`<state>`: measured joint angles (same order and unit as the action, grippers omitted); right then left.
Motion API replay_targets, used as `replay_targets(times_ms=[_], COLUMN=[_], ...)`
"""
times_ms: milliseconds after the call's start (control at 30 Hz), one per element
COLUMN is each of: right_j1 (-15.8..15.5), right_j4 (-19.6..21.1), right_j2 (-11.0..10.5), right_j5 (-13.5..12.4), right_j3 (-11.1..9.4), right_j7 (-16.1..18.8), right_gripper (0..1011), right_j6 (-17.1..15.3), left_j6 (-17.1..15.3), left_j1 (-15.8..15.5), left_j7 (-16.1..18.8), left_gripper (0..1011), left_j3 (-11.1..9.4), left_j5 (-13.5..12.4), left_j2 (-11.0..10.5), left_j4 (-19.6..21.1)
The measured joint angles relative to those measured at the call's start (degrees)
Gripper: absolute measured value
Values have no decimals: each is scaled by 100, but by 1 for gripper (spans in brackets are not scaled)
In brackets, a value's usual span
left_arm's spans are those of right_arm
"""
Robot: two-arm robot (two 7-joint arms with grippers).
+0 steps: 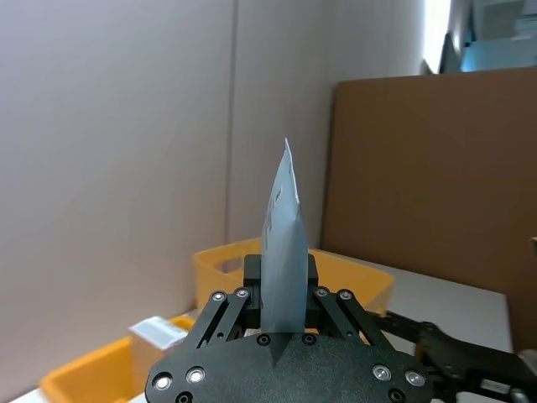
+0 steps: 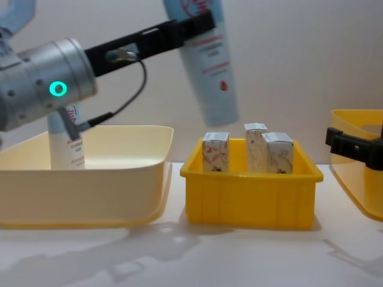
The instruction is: Bimanual collaborative sorting of washing and personal care products
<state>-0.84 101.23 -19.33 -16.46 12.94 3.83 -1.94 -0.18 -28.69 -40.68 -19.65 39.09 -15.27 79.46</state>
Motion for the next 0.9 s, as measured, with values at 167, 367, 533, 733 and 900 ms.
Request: replay_targets(times_ms=[167, 367, 533, 733, 900], right_j1=[0, 0, 0, -10, -54], right_j4=[0, 0, 0, 18, 111], right_j2=[0, 0, 0, -24, -140], right_j5=[0, 0, 0, -25, -151], right_j3=[0, 0, 0, -13, -75], right_j7=[0, 0, 0, 68, 286], right_gripper=[1001, 1001, 1001, 1001, 1001], right_j6=[0, 0, 0, -3, -50], left_j6=[10, 72, 108, 135, 154], left_j1=[-42, -61, -67, -70, -72], left_j7=[-163, -309, -365, -418, -443], left_gripper=[255, 255, 255, 255, 255], left_j3=[-197, -413, -506, -592, -632], left_j5=[25, 42, 48, 52, 55], left_j2=[120, 244, 299, 345, 367], left_j4=[-78, -153, -185, -211, -221])
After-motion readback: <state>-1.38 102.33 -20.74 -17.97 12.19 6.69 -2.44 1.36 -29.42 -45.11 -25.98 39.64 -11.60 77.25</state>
